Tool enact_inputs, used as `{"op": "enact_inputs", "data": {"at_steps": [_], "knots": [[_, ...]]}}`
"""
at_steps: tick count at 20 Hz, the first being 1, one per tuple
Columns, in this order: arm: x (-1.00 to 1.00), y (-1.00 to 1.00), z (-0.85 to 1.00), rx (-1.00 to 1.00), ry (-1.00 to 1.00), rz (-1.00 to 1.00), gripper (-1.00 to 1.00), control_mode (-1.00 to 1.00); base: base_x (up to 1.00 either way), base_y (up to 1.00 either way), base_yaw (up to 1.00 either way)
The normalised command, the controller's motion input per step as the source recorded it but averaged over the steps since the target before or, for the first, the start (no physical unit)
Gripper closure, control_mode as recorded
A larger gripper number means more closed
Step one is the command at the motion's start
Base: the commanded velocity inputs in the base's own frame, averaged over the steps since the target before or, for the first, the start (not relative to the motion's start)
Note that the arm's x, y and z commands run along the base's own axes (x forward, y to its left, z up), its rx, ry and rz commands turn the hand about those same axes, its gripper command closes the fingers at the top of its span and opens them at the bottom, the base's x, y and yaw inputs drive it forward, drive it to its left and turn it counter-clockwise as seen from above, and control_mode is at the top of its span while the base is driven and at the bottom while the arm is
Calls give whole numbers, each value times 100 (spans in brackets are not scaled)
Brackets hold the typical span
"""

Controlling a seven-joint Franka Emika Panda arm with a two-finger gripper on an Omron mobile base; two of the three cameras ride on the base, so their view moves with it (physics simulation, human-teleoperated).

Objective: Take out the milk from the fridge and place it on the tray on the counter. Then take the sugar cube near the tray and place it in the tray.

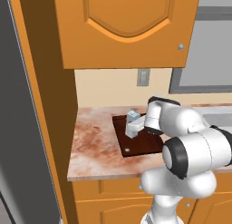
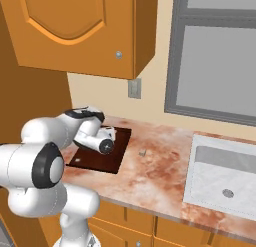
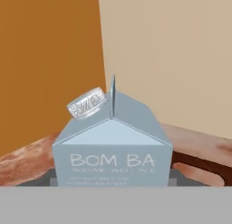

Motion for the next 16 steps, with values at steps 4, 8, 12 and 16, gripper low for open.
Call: {"op": "enact_inputs", "data": {"at_steps": [4,8,12,16], "knots": [[0,0,-43,0,-5,0,100,-100,0,0,0],[3,7,-52,-1,0,0,100,-100,0,0,0],[0,10,-35,-2,0,0,-100,-100,0,0,0],[-11,0,0,0,-7,0,-100,-100,0,0,0]]}}
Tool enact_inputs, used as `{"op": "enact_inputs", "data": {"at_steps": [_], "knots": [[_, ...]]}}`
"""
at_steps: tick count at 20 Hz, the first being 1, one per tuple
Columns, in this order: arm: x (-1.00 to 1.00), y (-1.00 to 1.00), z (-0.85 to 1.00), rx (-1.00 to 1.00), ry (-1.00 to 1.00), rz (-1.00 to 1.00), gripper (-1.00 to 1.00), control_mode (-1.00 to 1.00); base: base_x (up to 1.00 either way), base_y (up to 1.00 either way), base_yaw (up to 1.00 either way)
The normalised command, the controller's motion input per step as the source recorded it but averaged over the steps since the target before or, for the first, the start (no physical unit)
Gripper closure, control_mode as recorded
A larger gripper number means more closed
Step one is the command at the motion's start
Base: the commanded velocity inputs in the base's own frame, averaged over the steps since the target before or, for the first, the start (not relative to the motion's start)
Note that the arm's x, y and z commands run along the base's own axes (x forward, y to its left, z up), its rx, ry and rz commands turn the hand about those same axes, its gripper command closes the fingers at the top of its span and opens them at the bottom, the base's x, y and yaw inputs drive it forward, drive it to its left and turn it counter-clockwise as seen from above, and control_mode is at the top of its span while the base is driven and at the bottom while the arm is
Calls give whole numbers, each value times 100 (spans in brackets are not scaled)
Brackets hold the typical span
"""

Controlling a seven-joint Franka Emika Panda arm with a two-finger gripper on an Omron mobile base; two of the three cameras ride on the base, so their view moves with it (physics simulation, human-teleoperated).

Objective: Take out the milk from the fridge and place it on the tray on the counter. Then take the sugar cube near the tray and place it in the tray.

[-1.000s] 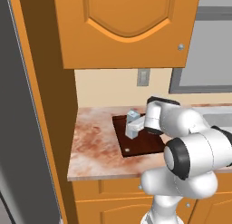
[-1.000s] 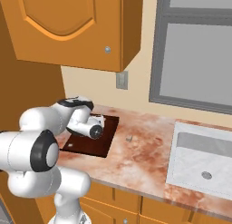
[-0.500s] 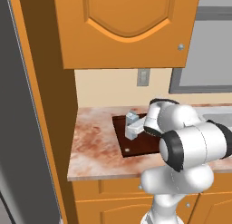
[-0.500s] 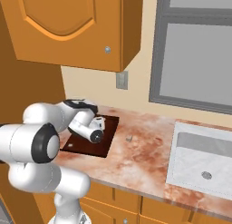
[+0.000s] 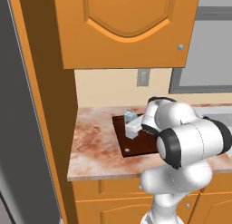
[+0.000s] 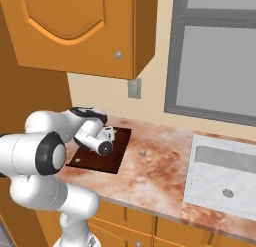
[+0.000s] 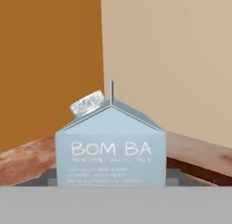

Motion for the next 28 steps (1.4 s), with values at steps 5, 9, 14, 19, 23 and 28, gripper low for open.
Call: {"op": "enact_inputs", "data": {"at_steps": [5,9,14,19,23,28], "knots": [[-15,0,8,0,-11,0,-100,-100,0,0,0],[-6,0,24,0,-11,0,-100,-100,0,0,0],[0,0,40,0,-11,0,-100,-100,0,0,0],[-5,-1,56,2,-15,0,-100,-100,0,0,0],[-15,-11,69,3,-14,-2,-100,-100,0,0,0],[-31,-30,75,3,0,-7,-100,-100,0,0,0]]}}
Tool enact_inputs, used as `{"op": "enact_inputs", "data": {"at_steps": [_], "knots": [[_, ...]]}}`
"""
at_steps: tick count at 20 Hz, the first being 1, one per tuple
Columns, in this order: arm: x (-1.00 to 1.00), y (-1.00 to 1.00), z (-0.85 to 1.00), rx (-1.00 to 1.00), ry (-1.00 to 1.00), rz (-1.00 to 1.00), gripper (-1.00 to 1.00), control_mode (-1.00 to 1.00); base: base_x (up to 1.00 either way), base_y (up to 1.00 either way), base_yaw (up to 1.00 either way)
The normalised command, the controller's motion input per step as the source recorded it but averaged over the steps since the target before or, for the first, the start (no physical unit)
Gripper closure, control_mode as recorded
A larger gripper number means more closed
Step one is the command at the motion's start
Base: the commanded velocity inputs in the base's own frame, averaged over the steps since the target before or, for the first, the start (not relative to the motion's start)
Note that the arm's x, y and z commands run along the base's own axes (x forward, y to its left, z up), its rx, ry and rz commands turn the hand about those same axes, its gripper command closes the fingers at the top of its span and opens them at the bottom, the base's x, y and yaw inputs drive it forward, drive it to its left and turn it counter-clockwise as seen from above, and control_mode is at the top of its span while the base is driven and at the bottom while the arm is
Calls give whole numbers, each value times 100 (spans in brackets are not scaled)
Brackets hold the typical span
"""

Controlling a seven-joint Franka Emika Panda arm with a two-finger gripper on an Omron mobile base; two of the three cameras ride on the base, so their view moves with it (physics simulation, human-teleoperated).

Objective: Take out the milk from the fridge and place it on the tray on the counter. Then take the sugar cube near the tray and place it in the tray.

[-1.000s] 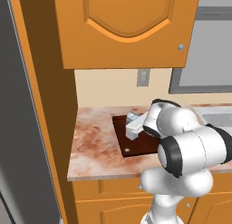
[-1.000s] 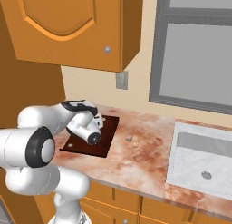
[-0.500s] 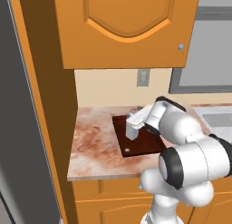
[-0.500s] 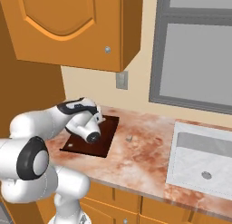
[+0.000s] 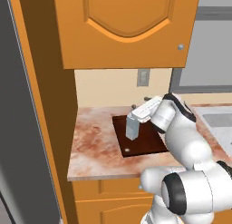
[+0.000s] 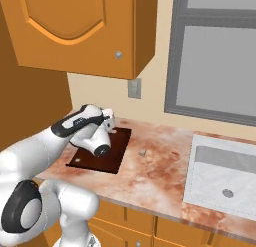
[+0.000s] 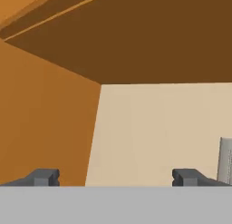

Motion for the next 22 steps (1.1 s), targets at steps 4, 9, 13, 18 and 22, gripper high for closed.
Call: {"op": "enact_inputs", "data": {"at_steps": [4,9,13,18,22], "knots": [[-42,-61,53,1,0,-3,-100,-100,0,0,0],[-42,-81,38,3,0,0,-100,-100,0,0,0],[-54,-88,21,4,0,0,-100,-100,0,0,0],[-43,-72,35,1,11,0,-100,-100,0,0,0],[-31,-55,17,0,29,-3,-100,-100,0,0,0]]}}
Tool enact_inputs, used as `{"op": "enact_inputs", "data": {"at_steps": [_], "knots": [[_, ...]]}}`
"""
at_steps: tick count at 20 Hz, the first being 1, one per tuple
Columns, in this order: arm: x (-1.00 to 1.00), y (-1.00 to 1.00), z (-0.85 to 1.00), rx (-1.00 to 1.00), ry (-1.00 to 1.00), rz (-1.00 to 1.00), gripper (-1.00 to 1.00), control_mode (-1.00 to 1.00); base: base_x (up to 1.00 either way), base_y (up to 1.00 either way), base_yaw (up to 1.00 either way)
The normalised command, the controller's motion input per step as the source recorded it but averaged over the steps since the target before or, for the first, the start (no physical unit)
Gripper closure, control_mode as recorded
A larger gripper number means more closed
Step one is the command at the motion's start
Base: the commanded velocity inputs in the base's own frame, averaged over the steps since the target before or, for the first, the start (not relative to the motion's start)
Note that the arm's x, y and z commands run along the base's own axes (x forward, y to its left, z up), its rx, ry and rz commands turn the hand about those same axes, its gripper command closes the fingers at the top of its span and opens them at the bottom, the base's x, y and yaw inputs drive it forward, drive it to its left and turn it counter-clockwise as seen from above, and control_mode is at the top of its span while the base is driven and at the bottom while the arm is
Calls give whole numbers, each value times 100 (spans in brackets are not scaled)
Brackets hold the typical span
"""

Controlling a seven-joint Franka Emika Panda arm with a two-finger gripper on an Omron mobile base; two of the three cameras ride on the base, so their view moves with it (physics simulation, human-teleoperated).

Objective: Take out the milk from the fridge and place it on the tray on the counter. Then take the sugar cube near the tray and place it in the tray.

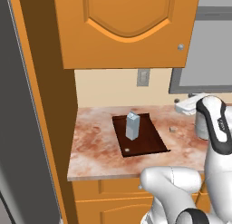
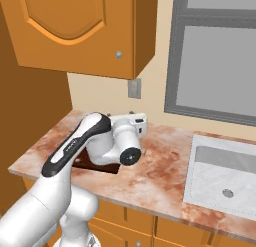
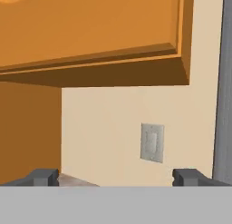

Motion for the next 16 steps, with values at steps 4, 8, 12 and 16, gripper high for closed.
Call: {"op": "enact_inputs", "data": {"at_steps": [4,8,12,16], "knots": [[-14,-45,0,0,40,-8,-100,-100,0,0,0],[-3,-40,0,0,46,-12,-100,-100,0,0,0],[0,-20,-6,-2,50,-13,-100,-100,0,0,0],[-11,-5,-38,-8,39,-15,-100,-100,0,0,0]]}}
